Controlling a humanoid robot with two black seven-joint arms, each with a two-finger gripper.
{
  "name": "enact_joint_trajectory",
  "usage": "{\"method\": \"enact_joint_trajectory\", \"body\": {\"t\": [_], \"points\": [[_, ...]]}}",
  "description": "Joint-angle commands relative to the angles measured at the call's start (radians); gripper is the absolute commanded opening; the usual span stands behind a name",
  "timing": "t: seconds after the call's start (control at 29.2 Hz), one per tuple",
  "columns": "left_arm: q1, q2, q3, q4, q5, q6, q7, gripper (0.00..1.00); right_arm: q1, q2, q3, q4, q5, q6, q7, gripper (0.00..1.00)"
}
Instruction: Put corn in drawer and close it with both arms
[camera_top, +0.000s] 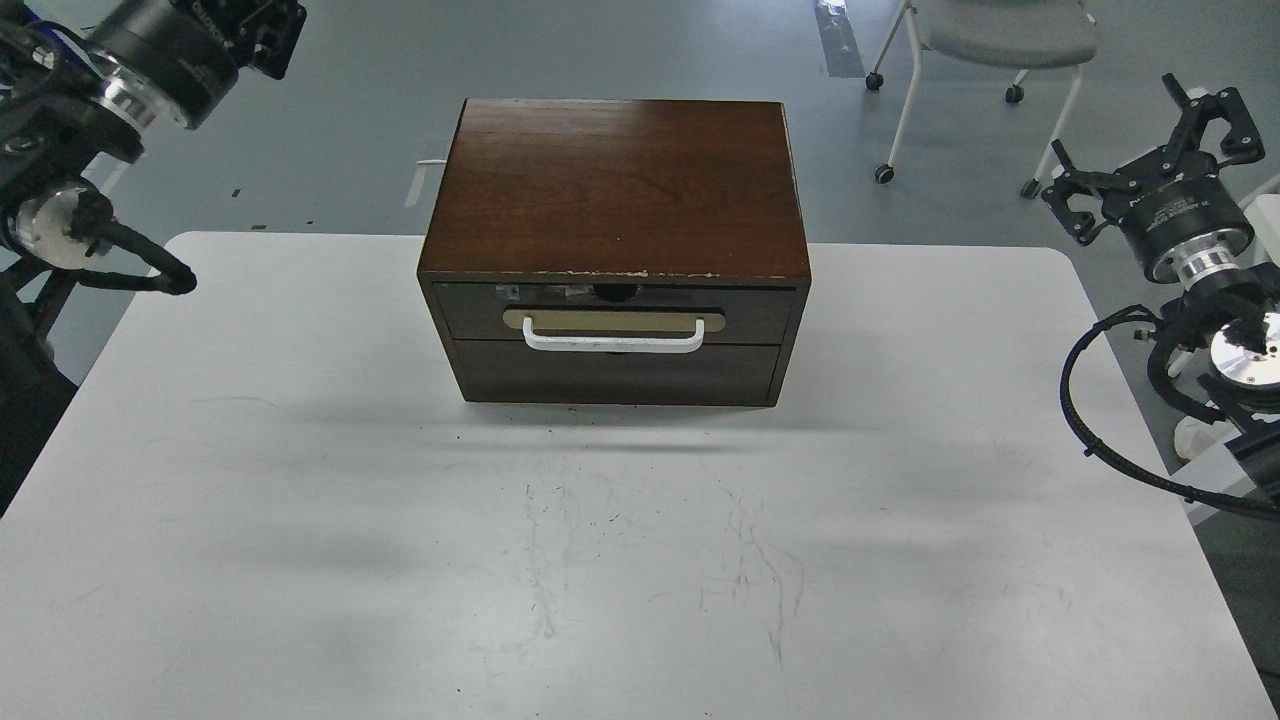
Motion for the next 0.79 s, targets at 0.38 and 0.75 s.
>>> {"method": "enact_joint_trajectory", "body": {"t": [0.38, 0.75], "points": [[0.148, -0.031, -0.001, 0.131, -0.336, -0.033, 0.000, 0.98, -0.002, 0.260, 0.200, -0.241, 0.008, 0.000, -0.012, 1.00], [0.209, -0.120, -0.003, 0.180, -0.485, -0.033, 0.056, 0.98, -0.023, 0.279, 0.194, -0.244, 0.007, 0.000, 0.002, 1.00]]}}
